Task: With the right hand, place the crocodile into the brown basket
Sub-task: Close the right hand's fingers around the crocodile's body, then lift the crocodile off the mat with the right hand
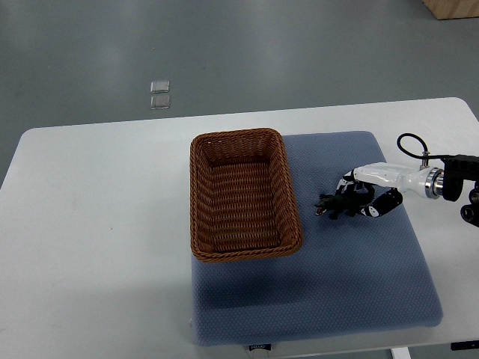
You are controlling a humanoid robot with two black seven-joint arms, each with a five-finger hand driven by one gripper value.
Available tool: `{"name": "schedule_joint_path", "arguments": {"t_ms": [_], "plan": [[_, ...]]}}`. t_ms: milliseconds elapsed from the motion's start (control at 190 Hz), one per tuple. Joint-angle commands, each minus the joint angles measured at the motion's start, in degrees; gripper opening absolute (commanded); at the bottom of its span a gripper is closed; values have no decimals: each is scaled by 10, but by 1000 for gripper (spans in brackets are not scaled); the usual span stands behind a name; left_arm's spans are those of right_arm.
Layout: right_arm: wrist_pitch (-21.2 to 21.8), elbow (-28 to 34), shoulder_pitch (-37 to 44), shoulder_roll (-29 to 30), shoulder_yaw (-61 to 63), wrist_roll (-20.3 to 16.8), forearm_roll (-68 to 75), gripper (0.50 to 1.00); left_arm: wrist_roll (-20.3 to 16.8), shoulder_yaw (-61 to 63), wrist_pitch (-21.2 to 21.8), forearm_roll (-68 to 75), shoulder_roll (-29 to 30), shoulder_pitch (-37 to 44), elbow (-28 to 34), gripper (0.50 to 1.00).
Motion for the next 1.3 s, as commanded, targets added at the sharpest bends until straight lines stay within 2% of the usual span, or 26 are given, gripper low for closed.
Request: {"name": "schedule_joint_path", "arguments": {"t_ms": [0, 289, 1124, 1297], "plan": [[-1, 0, 2, -1, 0, 2, 0, 549, 0, 0, 0, 0, 0, 0, 0, 1000], [-1, 0, 5, -1, 2, 11, 4, 519, 0, 0, 0, 0, 0, 0, 0, 1000], [5, 2, 4, 8, 8, 22, 24, 527, 0, 0, 0, 0, 0, 0, -1, 1000], [36, 2, 6, 6, 10, 19, 70, 527, 0, 0, 0, 0, 0, 0, 0, 1000]]}}
